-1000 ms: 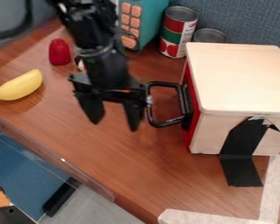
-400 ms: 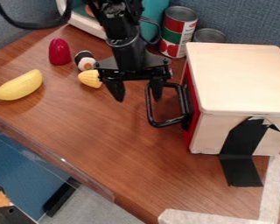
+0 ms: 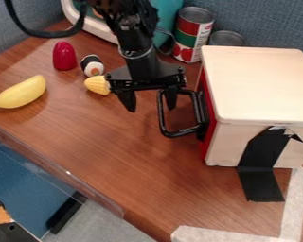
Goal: Open the drawer
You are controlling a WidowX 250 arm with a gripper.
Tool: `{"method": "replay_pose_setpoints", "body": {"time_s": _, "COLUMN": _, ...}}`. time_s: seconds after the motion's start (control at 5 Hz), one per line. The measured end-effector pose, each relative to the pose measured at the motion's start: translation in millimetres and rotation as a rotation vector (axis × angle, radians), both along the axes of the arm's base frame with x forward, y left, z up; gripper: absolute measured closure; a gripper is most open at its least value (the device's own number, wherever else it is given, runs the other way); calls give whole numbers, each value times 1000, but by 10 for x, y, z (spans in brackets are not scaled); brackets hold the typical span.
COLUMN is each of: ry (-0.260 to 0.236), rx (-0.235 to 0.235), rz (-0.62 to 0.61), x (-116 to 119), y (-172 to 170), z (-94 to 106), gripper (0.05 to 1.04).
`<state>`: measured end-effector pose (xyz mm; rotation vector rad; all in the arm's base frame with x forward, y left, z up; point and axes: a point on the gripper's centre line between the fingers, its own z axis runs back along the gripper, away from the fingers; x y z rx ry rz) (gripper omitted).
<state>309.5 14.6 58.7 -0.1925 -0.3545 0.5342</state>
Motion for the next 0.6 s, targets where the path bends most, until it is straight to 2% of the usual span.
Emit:
{"method": "replay_pose_setpoints", "body": {"time_s": 0.2, "ry": -6, "rx": 1, "rz": 10, "x": 2, "y": -44, "z": -74, "gripper": 85}}
{"method": "replay_pose_setpoints", "body": {"time_s": 0.4, "ry": -8, "rx": 4, "rz": 26, "x": 35, "y": -100, "z": -158, "gripper": 133}}
{"method": "replay_pose_setpoints", "body": {"time_s": 0.6, "ry": 0, "rx": 8, "rz": 44, "x": 29, "y": -88, "z": -241, "gripper": 424}}
